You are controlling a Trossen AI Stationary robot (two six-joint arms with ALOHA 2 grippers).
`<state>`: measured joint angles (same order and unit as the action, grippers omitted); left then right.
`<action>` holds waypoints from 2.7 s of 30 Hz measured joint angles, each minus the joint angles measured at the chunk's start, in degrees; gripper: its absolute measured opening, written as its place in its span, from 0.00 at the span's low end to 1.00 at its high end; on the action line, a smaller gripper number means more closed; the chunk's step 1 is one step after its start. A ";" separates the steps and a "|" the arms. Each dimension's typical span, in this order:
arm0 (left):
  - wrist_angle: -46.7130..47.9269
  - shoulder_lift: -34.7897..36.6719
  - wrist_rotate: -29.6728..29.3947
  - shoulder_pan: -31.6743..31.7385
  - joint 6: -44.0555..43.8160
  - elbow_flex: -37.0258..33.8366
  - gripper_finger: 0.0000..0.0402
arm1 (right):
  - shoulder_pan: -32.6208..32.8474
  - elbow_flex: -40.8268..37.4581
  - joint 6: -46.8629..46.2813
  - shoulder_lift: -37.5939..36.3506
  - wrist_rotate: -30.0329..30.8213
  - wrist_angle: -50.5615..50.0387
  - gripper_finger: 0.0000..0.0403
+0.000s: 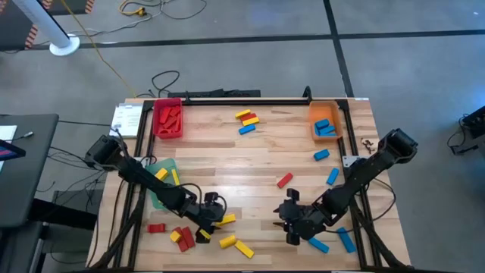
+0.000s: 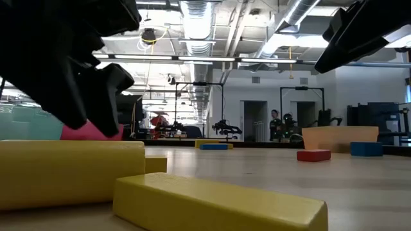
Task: Sort blocks
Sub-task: Put the yellow block into the green bin
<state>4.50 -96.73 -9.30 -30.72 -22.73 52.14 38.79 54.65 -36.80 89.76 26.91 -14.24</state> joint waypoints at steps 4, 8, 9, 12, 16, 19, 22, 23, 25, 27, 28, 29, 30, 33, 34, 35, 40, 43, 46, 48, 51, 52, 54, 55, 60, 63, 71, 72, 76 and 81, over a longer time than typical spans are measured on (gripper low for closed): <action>-0.89 -1.64 -2.85 -0.20 -0.04 0.09 0.49 | -0.05 0.00 0.00 0.00 0.09 0.29 0.52; -1.55 -3.87 -3.89 0.60 0.38 0.00 0.53 | -0.03 0.00 0.00 0.00 0.12 0.44 0.52; -1.91 -3.87 -3.79 0.78 0.38 0.00 0.55 | -0.04 0.00 -0.02 0.00 0.11 0.64 0.52; -2.06 -3.73 -4.05 1.19 -0.41 0.00 0.60 | 0.00 0.00 -0.02 0.00 0.13 0.80 0.52; -1.85 -3.81 -4.05 1.02 -0.67 0.00 0.62 | 0.17 0.00 -0.02 0.00 0.14 1.17 0.52; -2.06 -3.80 -4.03 0.42 -0.66 0.00 0.61 | 0.18 0.00 -0.02 0.00 0.13 1.16 0.52; -2.87 -3.80 -4.12 -0.14 -0.66 0.00 0.60 | 0.17 0.00 -0.02 0.00 0.14 1.16 0.52; -2.84 -3.78 -4.33 -0.31 -0.66 0.00 0.60 | 0.17 0.00 -0.02 0.00 0.13 1.18 0.52; -3.06 -4.55 -4.55 -0.42 -0.69 0.00 0.60 | 0.17 0.00 -0.02 0.00 0.16 1.21 0.52; -2.00 -5.07 -5.36 -0.48 -0.75 -0.04 0.60 | 0.18 0.00 -0.02 0.00 0.13 1.26 0.52; -2.36 -5.66 -5.67 -0.48 -1.22 -0.03 0.60 | 0.18 0.00 -0.02 0.00 0.16 1.29 0.52; -2.75 -6.17 -6.01 -0.44 -1.64 0.04 0.60 | 0.17 0.00 -0.02 0.00 0.16 1.52 0.52; -2.44 -6.44 -6.56 -0.44 -1.70 0.04 0.59 | 0.17 0.00 -0.02 0.00 0.16 1.64 0.52; -1.65 -6.41 -7.54 -0.33 -1.80 0.04 0.53 | 0.17 0.00 -0.04 0.00 0.16 1.60 0.52; -1.40 -6.35 -8.31 -0.33 -1.82 0.04 0.49 | 0.19 0.00 -0.04 0.00 0.16 1.58 0.52; -0.46 -5.92 -9.12 -0.35 -1.63 0.04 0.44 | 0.19 0.00 -0.07 0.00 0.16 1.58 0.52; 3.20 -4.45 -9.98 -0.23 1.75 0.00 0.23 | 0.18 0.00 -0.04 0.00 0.16 1.49 0.52; 6.42 -3.21 -9.66 -0.39 3.96 0.00 0.23 | 0.19 0.00 -0.05 0.00 0.16 1.47 0.52; 12.79 -0.64 -10.49 -0.42 5.20 1.11 0.23 | 0.18 0.00 -0.04 0.00 0.16 1.48 0.52; 18.82 1.25 -12.30 -0.42 5.57 3.19 0.23 | 0.18 0.00 -0.05 0.00 0.16 1.43 0.52; 30.89 4.26 -14.61 -0.46 5.59 7.11 0.23 | 0.19 0.00 -0.04 0.00 0.16 1.45 0.52; 34.71 5.08 -14.86 -0.46 5.59 8.44 0.23 | 0.18 0.00 -0.04 0.00 0.16 1.47 0.52; 42.62 6.65 -15.04 -0.48 5.07 11.38 0.23 | 0.17 0.00 -0.06 0.00 0.16 1.45 0.52; 46.57 7.49 -15.06 -0.48 4.48 12.73 0.23 | 0.17 0.00 -0.06 0.00 0.16 1.45 0.52; 68.45 9.82 -14.30 -0.50 -2.18 17.89 0.23 | 0.19 0.00 -0.07 0.00 0.16 1.46 0.52; 79.99 10.56 -11.54 -0.55 -7.12 18.95 0.23 | 0.19 0.00 0.05 0.00 0.16 1.45 0.52; 85.29 12.90 -1.67 -1.79 -10.23 15.18 0.25 | 0.19 0.00 1.56 0.00 0.18 1.51 0.52; 85.72 12.78 -1.05 -1.79 -10.74 14.21 0.25 | 0.19 0.00 1.75 0.00 0.18 1.47 0.52; 85.32 13.39 1.96 -1.69 -11.85 9.17 0.25 | 0.19 0.00 1.94 0.00 0.18 1.47 0.52; 83.07 13.30 6.29 -1.67 -12.62 3.97 0.28 | 0.19 0.00 1.95 0.00 0.18 1.47 0.52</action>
<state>87.56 -83.43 -3.01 -32.39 -35.35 56.11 38.98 54.65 -34.85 89.76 27.09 -12.78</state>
